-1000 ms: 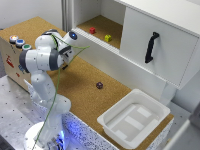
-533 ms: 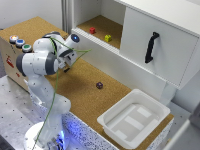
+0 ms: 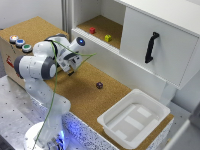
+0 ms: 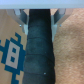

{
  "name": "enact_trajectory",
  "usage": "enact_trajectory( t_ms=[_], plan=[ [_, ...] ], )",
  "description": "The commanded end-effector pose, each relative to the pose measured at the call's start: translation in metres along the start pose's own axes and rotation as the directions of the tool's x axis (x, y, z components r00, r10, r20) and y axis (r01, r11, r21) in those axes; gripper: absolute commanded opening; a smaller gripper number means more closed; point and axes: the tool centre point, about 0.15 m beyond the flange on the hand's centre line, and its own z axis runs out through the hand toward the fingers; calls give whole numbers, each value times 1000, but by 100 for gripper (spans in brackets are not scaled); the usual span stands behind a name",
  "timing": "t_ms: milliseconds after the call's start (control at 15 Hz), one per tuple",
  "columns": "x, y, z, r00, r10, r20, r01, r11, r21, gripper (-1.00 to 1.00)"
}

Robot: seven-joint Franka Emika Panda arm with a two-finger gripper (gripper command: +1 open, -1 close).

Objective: Pull the handle of the drawer

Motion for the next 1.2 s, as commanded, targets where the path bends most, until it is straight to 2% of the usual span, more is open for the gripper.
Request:
enact_trajectory(
  t_ms=[0,267,333,600,867,1000,1133],
  plan=[
    [-7,59,-11,1000,17,-10,-17,1000,-7,-100],
    [-2,59,-21,1000,8,3,-8,1000,-24,-100],
    [-1,55,-24,1000,-7,12,7,1000,-29,100],
    [-5,21,-35,994,-108,13,108,994,-34,100],
    [-17,-4,-55,987,-156,-25,155,987,-51,100],
    [-20,-15,-66,986,-163,-34,159,981,-109,100],
    [-26,-31,-86,987,-147,-61,130,966,-223,100]
  ],
)
